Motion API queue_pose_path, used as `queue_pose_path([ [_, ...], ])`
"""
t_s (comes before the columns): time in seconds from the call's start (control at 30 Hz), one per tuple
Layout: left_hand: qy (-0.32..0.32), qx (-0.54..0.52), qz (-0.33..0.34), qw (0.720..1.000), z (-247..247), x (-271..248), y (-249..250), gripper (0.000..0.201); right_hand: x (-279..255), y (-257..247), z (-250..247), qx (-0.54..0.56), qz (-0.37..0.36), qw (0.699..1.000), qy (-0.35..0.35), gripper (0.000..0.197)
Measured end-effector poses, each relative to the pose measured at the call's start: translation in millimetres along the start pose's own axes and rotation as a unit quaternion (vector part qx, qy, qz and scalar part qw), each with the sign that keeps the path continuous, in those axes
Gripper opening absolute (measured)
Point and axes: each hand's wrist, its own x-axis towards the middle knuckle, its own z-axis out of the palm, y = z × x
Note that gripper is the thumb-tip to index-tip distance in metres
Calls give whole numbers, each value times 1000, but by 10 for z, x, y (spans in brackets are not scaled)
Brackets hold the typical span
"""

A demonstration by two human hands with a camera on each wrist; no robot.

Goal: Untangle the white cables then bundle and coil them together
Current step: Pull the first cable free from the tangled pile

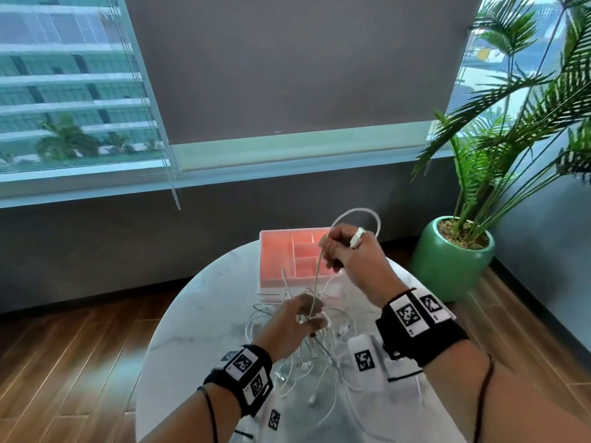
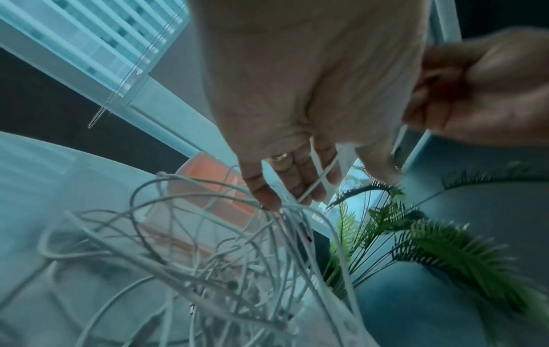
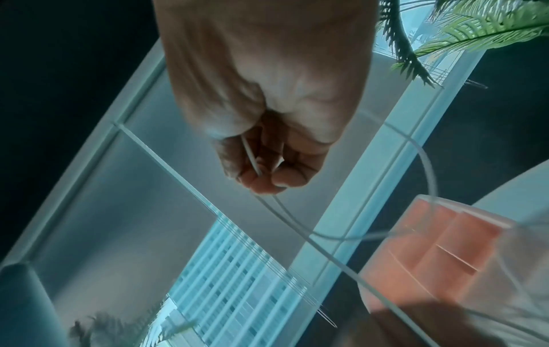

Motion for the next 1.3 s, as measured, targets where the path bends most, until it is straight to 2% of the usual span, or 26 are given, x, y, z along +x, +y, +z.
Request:
queue_pose_path([
  [0.07, 14, 75, -6, 997, 30, -17, -149, 22, 50, -154, -104, 26, -21, 999, 27, 15],
  [0.13, 33, 146, -17, 989, 10, -46, -226, 26, 101, -316, -220, 68, -40, 995, 56, 25],
  [0.2, 48, 164, -13, 985, -36, -45, -264, 28, 147, -462, -312, 110, -63, 988, 87, 33],
  [0.3, 53, 171, -10, 984, -110, -3, -282, 26, 183, -639, -402, 159, -114, 972, 132, 30],
  [0.37, 43, 183, -37, 982, -165, 11, -341, 26, 208, -741, -480, 207, -139, 954, 167, 30],
  [0.47, 40, 162, -75, 983, -255, -38, -434, 22, 248, -855, -630, 237, -168, 933, 212, 29],
  [0.57, 55, 121, -65, 989, -337, -54, -411, 21, 271, -828, -761, 211, -181, 930, 241, 24],
  [0.67, 98, -19, -60, 993, -411, 22, -292, 22, 278, -662, -831, 159, -167, 939, 257, 21],
  [0.77, 104, -95, -58, 988, -442, 91, -87, 20, 195, -388, -728, 63, -126, 964, 227, 18],
  [0.93, 62, -78, -48, 994, -380, 117, 63, 22, 6, 197, -364, -15, 20, 994, 106, 14],
  [1.13, 30, -13, -3, 999, -229, 72, 13, 31, -206, 747, 112, -45, 153, 986, -54, 18],
  [1.23, 2, 4, 14, 1000, -216, 25, 80, 22, -254, 796, 260, -87, 158, 981, -76, 26],
  [1.3, 7, 17, 16, 1000, -247, -6, 79, 21, -251, 789, 293, -79, 154, 982, -70, 28],
])
